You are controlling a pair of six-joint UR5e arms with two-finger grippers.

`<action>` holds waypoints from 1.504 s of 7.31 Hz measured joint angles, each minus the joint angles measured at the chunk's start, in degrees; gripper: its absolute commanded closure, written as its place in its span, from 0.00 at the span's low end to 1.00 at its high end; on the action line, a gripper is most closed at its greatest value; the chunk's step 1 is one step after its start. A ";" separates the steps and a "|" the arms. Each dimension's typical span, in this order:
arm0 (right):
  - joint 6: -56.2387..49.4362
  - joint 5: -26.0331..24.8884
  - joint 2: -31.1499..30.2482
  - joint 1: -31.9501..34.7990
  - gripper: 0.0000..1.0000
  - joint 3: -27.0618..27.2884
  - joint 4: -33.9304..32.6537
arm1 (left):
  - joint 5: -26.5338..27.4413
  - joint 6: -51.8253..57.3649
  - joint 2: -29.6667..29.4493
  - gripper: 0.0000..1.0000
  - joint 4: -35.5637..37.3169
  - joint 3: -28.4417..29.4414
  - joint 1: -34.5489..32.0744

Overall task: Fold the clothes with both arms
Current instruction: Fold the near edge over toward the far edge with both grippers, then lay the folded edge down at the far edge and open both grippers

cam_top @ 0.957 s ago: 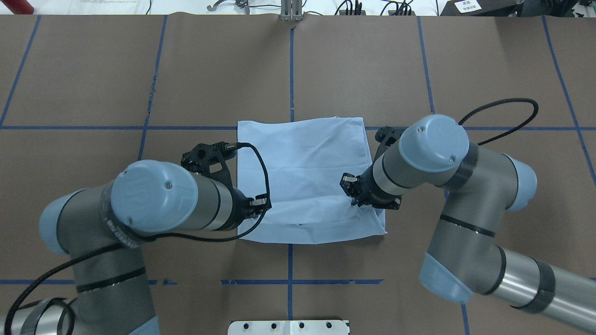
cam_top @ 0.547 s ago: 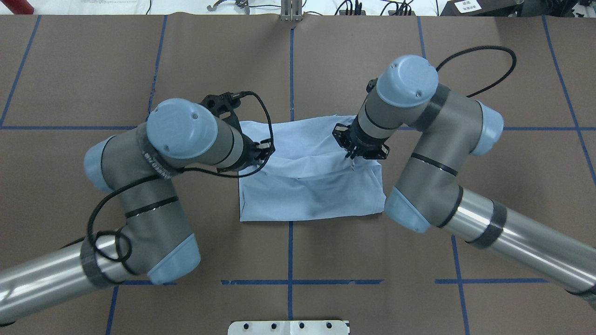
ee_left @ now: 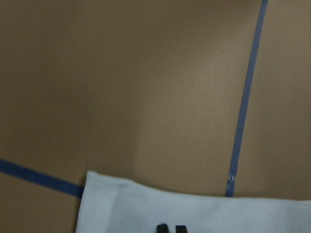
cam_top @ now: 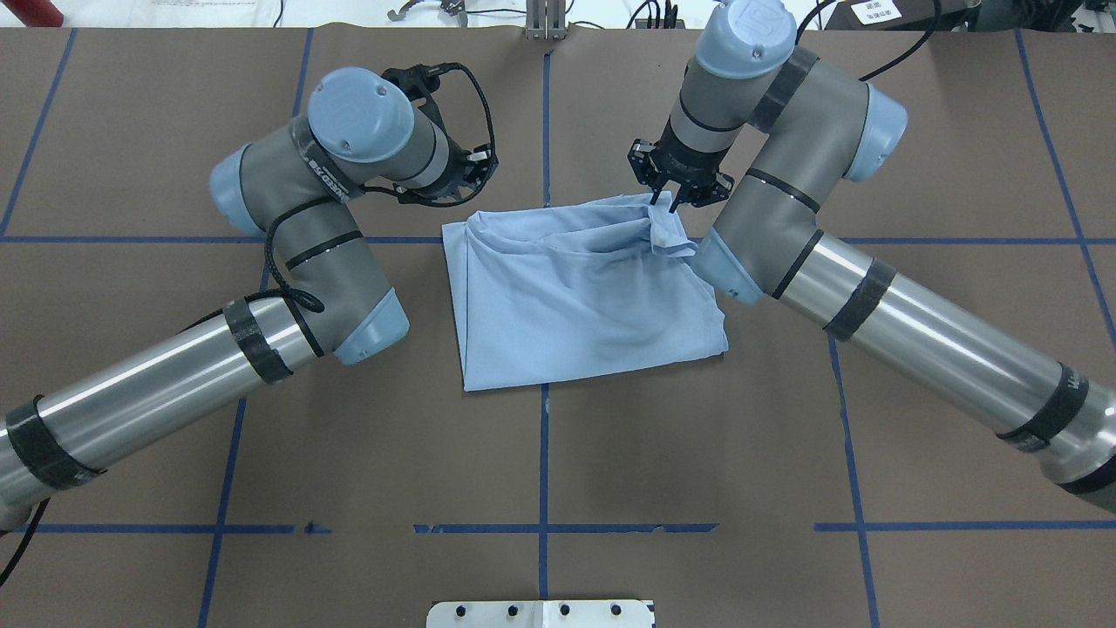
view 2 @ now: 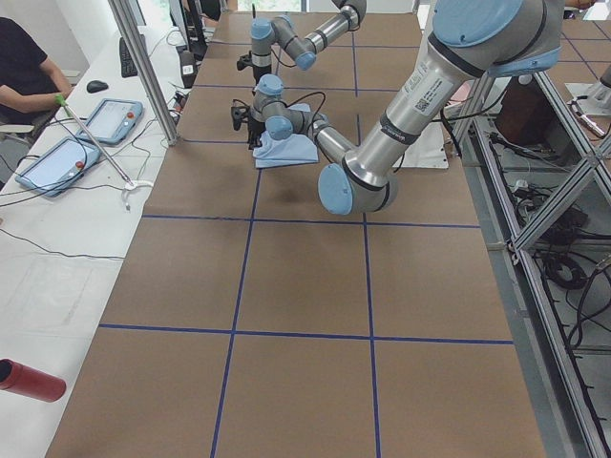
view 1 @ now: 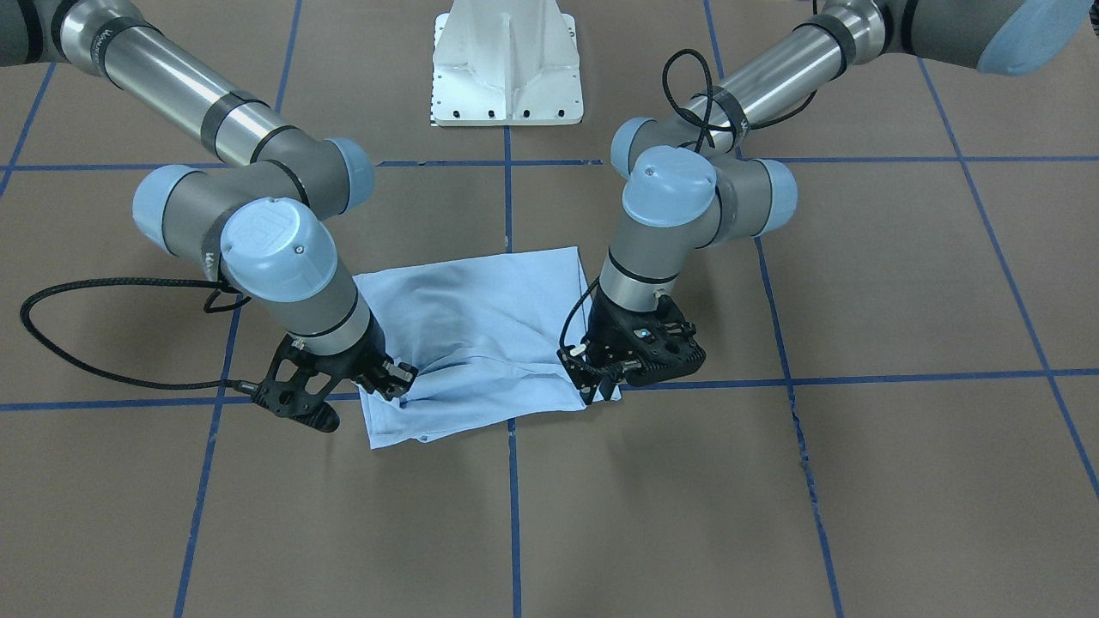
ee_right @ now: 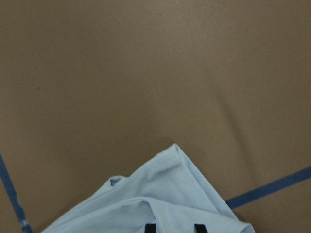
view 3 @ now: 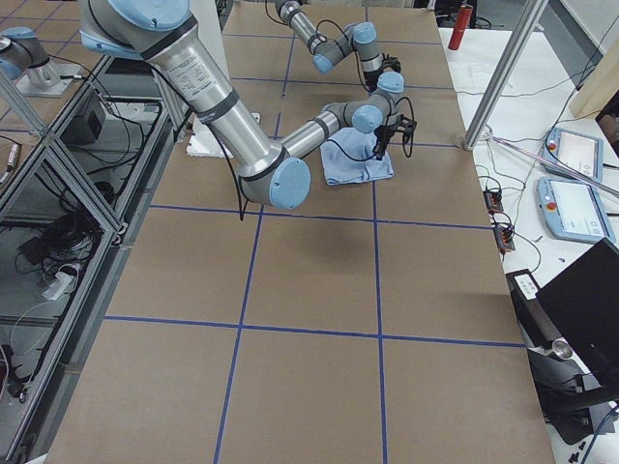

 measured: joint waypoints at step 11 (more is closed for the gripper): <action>-25.41 -5.67 2.51 -5.94 0.00 -0.10 -16.49 | -13.89 16.25 15.99 0.00 4.18 -23.47 -11.17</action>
